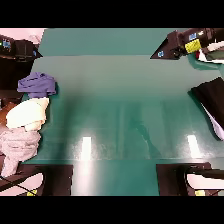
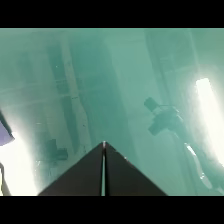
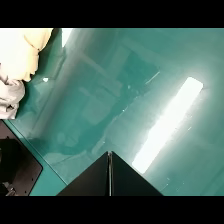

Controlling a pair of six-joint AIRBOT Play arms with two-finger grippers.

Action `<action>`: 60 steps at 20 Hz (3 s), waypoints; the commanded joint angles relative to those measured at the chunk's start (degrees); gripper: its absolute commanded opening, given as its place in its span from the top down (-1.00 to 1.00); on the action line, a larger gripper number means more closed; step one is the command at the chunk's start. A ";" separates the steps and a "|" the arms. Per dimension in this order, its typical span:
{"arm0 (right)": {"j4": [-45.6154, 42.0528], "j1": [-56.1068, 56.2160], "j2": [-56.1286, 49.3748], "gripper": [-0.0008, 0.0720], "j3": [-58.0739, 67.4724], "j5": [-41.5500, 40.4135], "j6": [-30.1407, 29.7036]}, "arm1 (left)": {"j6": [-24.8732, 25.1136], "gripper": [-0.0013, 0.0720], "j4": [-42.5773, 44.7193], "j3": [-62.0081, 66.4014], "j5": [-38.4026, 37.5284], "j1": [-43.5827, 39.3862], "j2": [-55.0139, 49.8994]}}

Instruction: Fold the shirts.

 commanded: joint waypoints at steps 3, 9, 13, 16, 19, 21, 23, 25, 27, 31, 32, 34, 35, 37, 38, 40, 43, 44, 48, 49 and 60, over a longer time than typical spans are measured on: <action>-0.02 0.17 0.04 0.93 0.04 -0.11 0.02 | 0.02 0.90 0.02 0.00 0.02 0.02 0.07; -0.02 0.17 0.04 0.93 0.04 -0.35 0.02 | 0.02 0.90 0.02 0.00 0.02 0.02 0.04; -0.04 0.17 0.04 0.93 0.04 -2.05 0.02 | 0.02 0.90 0.00 0.00 1.18 0.00 0.04; -0.04 0.17 0.04 0.93 0.04 -2.25 0.02 | 3.52 0.72 4.28 -0.02 8.39 0.02 -1.25; -0.04 0.17 0.04 0.93 0.04 -2.19 0.00 | -3.28 -0.56 17.90 -4.50 8.22 0.02 -4.96; -0.04 0.17 0.04 0.93 0.04 -2.12 0.02 | -6.12 -0.56 27.78 -10.71 11.06 0.57 -8.15; -0.04 0.20 0.04 0.93 0.04 -1.70 0.02 | -8.92 -0.56 30.47 -14.69 16.87 2.01 -11.72; -0.04 0.20 0.04 0.93 0.04 -1.33 0.02 | -10.51 -0.56 29.66 -15.58 20.35 3.56 -16.24; -0.07 0.20 0.04 0.93 0.04 -1.33 0.02 | -10.36 -0.56 29.51 -15.58 21.66 4.11 -19.80; -0.04 0.20 0.04 0.93 0.04 -1.36 0.02 | -10.38 -0.56 29.44 -15.58 22.75 4.11 -23.87; -0.02 0.20 0.04 0.93 0.04 -1.66 0.02 | -10.40 -0.56 29.44 -15.58 23.61 4.11 -23.89; -0.02 0.20 0.04 0.93 0.04 -2.27 0.02 | -10.51 -0.09 29.40 -14.58 23.87 4.11 -23.87; -0.02 0.20 0.04 0.93 0.04 -2.19 0.02 | -10.43 0.61 29.38 -13.62 23.17 4.11 -23.87; -0.02 0.17 0.11 0.93 0.07 -2.19 0.02 | -10.32 0.90 28.98 -10.10 20.50 4.11 -23.67; -0.04 0.17 0.46 0.93 0.07 -2.19 0.02 | -10.32 0.90 28.68 -7.34 18.23 4.09 -23.17; -0.22 -0.37 2.08 0.93 0.07 -2.16 0.02 | -7.69 0.91 26.73 -0.74 14.38 3.67 -21.27; -7.45 -3.65 5.90 0.93 0.04 -2.10 0.31 | -0.31 0.91 14.53 9.55 12.04 1.81 -15.04; -11.02 -4.87 7.10 0.93 0.04 -1.97 1.18 | 3.28 0.91 7.45 12.72 11.17 0.79 -12.59; -16.98 -9.88 9.81 0.93 0.04 -0.15 1.95 | 11.56 0.91 -16.00 19.80 7.56 -6.78 -5.03; -16.98 -10.82 10.03 0.93 0.04 0.26 1.95 | 12.90 0.91 -19.32 19.78 7.21 -9.60 -3.50; -16.37 -12.68 10.03 0.93 0.04 1.97 1.92 | 13.62 0.90 -17.05 14.49 10.54 -34.56 -13.70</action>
